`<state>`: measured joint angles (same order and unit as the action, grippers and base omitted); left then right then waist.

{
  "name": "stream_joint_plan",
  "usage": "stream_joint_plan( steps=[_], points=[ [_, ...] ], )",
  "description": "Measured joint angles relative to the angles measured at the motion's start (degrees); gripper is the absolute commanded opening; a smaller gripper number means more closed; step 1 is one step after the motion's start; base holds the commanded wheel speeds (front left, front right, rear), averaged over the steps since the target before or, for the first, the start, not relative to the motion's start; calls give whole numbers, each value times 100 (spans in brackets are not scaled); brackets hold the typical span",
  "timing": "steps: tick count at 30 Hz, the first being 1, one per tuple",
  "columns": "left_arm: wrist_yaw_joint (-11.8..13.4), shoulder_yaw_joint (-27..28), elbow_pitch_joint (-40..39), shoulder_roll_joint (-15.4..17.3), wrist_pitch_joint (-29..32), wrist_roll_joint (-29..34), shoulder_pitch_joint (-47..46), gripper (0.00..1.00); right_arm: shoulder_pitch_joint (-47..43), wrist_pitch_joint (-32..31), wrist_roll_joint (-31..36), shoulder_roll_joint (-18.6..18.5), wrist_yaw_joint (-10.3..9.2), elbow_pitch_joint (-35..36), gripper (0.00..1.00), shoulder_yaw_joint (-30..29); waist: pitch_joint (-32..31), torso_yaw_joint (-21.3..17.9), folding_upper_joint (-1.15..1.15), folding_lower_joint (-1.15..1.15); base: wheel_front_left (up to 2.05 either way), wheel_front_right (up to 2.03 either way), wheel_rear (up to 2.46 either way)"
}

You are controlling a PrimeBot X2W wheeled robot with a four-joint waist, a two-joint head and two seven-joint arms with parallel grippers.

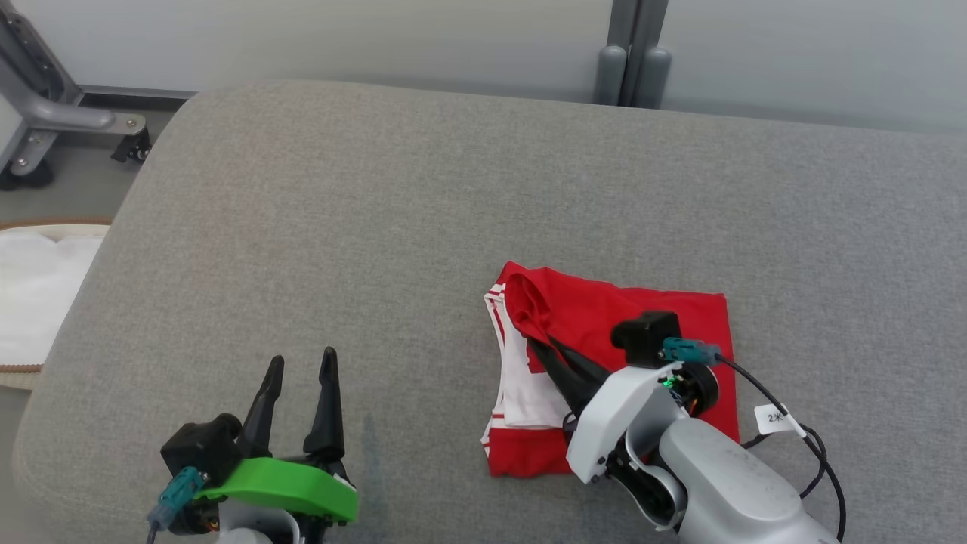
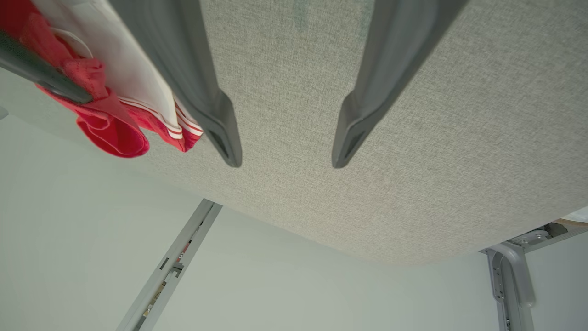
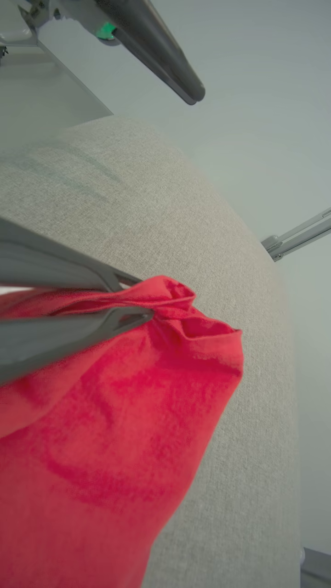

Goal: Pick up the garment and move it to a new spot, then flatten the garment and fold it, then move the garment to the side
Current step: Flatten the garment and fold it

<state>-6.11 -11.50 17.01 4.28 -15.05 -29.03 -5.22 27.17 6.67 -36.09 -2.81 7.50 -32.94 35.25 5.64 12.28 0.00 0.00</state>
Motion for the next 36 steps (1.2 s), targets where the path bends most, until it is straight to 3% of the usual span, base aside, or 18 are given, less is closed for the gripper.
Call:
stream_joint_plan(
  steps=[3, 4, 12, 17, 25, 36],
  points=[
    [-19, -4, 40, -19, 1, 14, -4, 100, 147, 59, -185, 0, 0, -214, 45, 220, -2, 47, 0, 0, 0, 0, 0],
    [-22, -4, 53, -22, 0, 18, -5, 100, 182, 99, -240, 3, 1, -241, 99, 271, -8, 50, 0, 0, 0, 0, 0],
    [-53, -36, 147, -46, 0, 88, -5, 100, 504, 435, -655, 4, 0, -391, 100, 609, -117, -28, 0, 0, 0, 0, 0],
    [-75, -83, 144, -53, 1, 145, 0, 100, 741, 682, -211, 4, 1, -673, 100, 393, -201, -155, 0, 0, 0, 0, 0],
    [-86, -155, 91, -58, 1, 298, 3, 100, 697, 827, 879, 0, 1, -772, 100, -748, -348, -451, 0, 0, 0, 0, 0],
    [7, -29, 30, -36, 0, 379, 154, 100, -855, 832, 2301, 0, 1, 463, 100, -2691, -583, -816, 0, 0, 0, 0, 0]
  ],
)
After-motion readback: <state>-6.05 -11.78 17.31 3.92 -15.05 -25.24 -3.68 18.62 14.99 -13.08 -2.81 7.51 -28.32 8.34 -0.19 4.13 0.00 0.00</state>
